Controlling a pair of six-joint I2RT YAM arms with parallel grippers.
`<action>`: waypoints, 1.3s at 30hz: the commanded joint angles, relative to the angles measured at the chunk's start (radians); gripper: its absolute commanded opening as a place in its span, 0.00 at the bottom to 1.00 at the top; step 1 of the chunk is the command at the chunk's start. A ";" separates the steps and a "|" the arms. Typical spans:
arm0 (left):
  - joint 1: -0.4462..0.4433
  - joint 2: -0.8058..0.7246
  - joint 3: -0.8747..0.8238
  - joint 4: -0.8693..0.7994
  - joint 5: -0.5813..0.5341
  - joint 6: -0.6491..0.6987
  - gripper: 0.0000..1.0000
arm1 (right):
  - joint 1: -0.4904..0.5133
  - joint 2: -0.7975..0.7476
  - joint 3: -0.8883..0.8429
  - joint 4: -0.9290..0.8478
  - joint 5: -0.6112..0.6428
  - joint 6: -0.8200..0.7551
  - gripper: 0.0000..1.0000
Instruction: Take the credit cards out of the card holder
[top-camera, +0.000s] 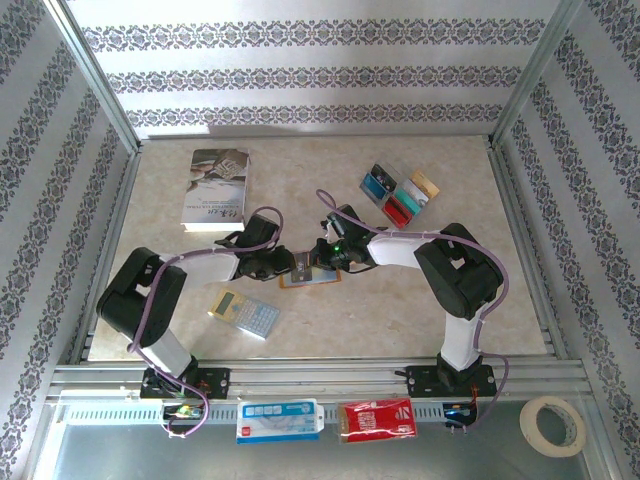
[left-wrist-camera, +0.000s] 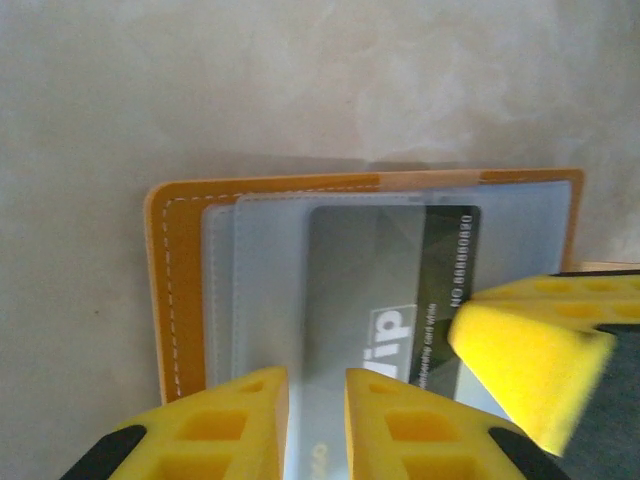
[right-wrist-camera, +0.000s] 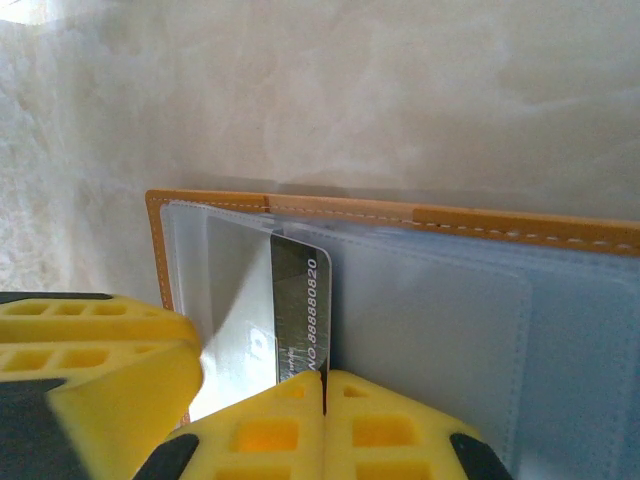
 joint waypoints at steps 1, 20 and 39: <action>-0.009 0.024 0.027 0.010 0.004 0.028 0.23 | -0.011 -0.026 -0.021 0.015 -0.002 -0.012 0.07; -0.009 0.056 -0.022 -0.036 -0.057 0.032 0.17 | -0.034 -0.013 -0.060 0.196 -0.176 0.079 0.16; -0.009 0.039 -0.009 -0.067 -0.079 0.042 0.19 | -0.051 -0.031 -0.072 0.114 -0.086 0.038 0.05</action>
